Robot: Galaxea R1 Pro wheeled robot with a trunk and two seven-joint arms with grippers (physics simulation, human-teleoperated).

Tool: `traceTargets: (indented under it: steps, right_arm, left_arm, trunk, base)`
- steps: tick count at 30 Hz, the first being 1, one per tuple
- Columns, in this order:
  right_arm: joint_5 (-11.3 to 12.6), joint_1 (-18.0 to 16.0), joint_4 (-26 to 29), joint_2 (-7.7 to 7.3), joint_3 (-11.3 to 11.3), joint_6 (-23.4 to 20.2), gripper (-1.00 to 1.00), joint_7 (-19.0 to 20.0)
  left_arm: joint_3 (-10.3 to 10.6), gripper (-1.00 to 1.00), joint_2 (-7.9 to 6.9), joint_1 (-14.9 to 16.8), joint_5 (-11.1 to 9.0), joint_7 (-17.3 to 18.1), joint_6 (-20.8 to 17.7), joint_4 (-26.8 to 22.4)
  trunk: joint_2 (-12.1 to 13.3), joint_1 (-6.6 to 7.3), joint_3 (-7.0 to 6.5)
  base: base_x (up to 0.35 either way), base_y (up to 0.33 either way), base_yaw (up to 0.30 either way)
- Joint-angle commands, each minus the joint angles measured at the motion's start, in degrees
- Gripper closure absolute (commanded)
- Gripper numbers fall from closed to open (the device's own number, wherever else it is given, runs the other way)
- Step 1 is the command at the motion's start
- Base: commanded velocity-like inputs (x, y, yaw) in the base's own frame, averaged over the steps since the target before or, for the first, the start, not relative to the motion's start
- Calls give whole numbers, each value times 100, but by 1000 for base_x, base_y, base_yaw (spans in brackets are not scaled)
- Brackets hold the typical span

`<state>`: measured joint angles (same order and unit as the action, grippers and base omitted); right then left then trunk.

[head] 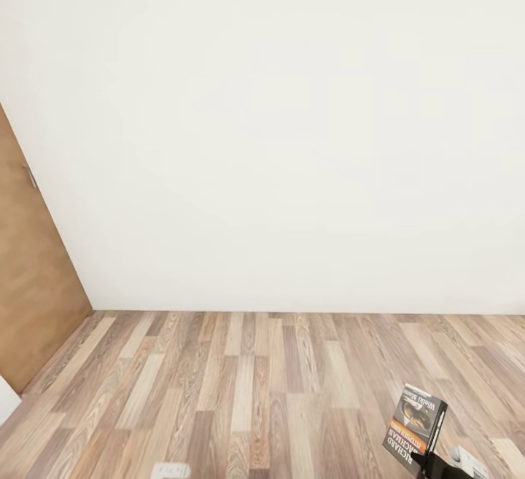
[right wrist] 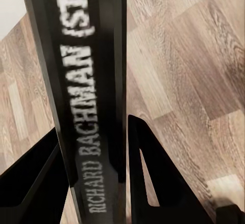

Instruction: In the bedroom, move the book from the bed onto either nightstand, and place the two sandals side by side next to the bed.

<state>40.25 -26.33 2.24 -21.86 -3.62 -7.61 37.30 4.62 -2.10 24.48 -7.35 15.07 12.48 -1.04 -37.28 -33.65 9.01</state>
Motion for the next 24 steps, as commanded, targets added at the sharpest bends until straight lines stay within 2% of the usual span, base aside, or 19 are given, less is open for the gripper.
traceTargets:
  steps: [1, 4, 8, 11, 24]
  right_arm:
    - [71, -4, 5, -3, -16, -46, 100, 14]
    - [74, -4, -57, -3, -16, -47, 100, 14]
    - [77, -4, -521, 4, -16, -38, 100, 14]
    - [79, -4, -634, 5, -16, -32, 100, 14]
    - [80, -4, -689, 6, -16, -30, 100, 13]
  left_arm:
    - [48, -100, -1, -5, -52, 22, 17, 9]
    - [48, -100, -1, -167, -43, 22, 17, 13]
    - [48, -100, -4, -559, -34, 22, 27, 8]
    - [48, -100, -8, -676, -27, 22, 37, 7]
    - [41, -100, -16, -742, -21, 15, 44, -1]
  trunk:
    - [-8, -4, 9]
    - [-8, -4, 9]
    - [-8, -4, 9]
    - [-8, -4, 9]
    - [-8, -4, 9]
  base:
    - [209, 0, 0]
    - [205, 0, 0]
    - [199, 0, 0]
    - [171, 0, 0]
    - [104, 0, 0]
